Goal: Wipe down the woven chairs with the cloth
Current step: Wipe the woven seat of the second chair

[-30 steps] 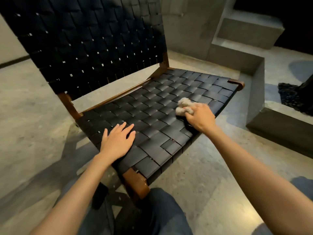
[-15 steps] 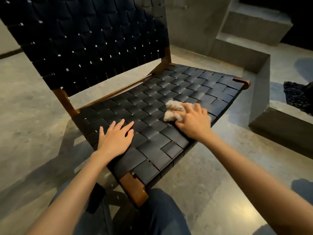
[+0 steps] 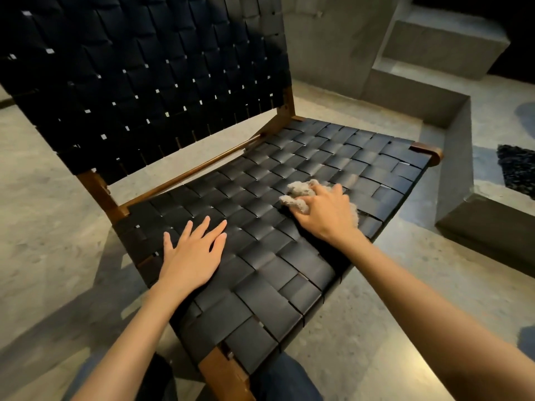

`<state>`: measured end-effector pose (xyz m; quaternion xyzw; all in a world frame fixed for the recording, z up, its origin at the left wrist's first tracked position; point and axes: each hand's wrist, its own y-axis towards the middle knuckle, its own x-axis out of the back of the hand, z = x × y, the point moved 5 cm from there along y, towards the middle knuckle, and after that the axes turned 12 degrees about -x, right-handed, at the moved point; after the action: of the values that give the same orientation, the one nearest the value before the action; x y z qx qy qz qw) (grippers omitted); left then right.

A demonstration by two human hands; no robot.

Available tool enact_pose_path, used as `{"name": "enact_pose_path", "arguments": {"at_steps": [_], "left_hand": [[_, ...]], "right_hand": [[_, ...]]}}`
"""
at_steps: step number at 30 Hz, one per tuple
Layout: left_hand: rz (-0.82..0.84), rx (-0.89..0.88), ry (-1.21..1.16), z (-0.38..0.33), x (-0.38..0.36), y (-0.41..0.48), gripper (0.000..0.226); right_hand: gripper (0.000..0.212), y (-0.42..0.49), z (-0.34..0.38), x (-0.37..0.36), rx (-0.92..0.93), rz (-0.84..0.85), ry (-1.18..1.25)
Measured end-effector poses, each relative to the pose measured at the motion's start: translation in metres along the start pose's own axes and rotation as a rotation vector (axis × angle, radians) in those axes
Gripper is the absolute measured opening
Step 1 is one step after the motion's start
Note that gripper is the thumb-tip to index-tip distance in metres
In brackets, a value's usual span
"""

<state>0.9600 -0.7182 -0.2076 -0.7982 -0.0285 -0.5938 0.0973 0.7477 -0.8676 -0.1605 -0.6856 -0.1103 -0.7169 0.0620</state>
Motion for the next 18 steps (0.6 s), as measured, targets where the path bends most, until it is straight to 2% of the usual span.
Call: {"name": "enact_pose_path", "arguments": {"at_steps": [5, 9, 12, 15, 18], "left_hand": [[-0.036, 0.010, 0.027, 0.001, -0.001, -0.002, 0.048], [-0.016, 0.074, 0.065, 0.008, -0.004, -0.001, 0.050], [0.036, 0.076, 0.060, 0.012, -0.007, 0.006, 0.051], [0.049, 0.072, 0.053, 0.021, -0.005, 0.019, 0.052], [0.068, 0.068, 0.041, 0.028, -0.005, 0.030, 0.054]], "right_hand": [[0.040, -0.066, 0.065, -0.001, 0.233, 0.053, 0.147], [0.037, -0.070, 0.069, -0.004, 0.317, 0.013, 0.038], [0.037, -0.025, 0.042, -0.010, 0.224, -0.032, -0.098], [0.035, 0.030, 0.005, -0.013, 0.075, -0.025, -0.128], [0.035, 0.069, -0.015, -0.019, 0.007, -0.062, -0.162]]}}
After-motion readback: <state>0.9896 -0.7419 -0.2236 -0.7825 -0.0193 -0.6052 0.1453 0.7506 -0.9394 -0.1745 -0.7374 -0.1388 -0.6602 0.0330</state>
